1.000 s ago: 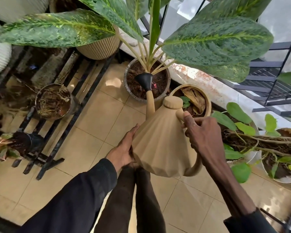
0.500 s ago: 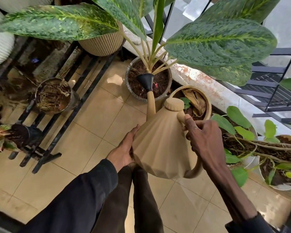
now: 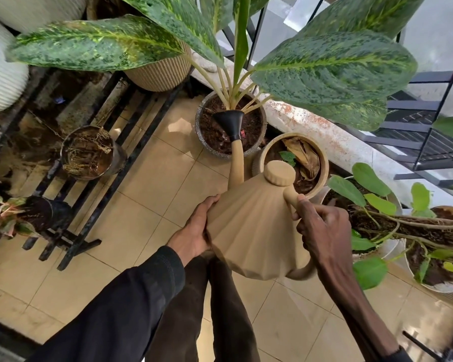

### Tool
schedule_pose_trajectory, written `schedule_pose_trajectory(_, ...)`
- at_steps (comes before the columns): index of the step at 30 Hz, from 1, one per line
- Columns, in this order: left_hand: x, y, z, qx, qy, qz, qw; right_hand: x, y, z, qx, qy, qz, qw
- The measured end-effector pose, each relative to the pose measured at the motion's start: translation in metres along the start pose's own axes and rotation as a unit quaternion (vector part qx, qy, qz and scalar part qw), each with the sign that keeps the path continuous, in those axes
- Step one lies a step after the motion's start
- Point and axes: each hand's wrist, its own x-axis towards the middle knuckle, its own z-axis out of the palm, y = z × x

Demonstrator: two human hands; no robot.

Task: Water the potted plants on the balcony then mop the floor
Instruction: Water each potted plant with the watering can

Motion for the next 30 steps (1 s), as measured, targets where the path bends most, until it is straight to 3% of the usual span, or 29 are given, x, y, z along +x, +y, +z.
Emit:
schedule_pose_trajectory(13, -0.050, 0.007, 0.022, -0.017, -0.005, 0.061, 0.998, -0.024, 0.004, -0.037, 0.085, 0.014, -0.002, 0.996)
schedule_pose_trajectory(30, -0.122, -0.005, 0.041, -0.011, -0.023, 0.145, 0.989, -0.051, -0.026, -0.090, 0.115, -0.012, -0.020, 0.993)
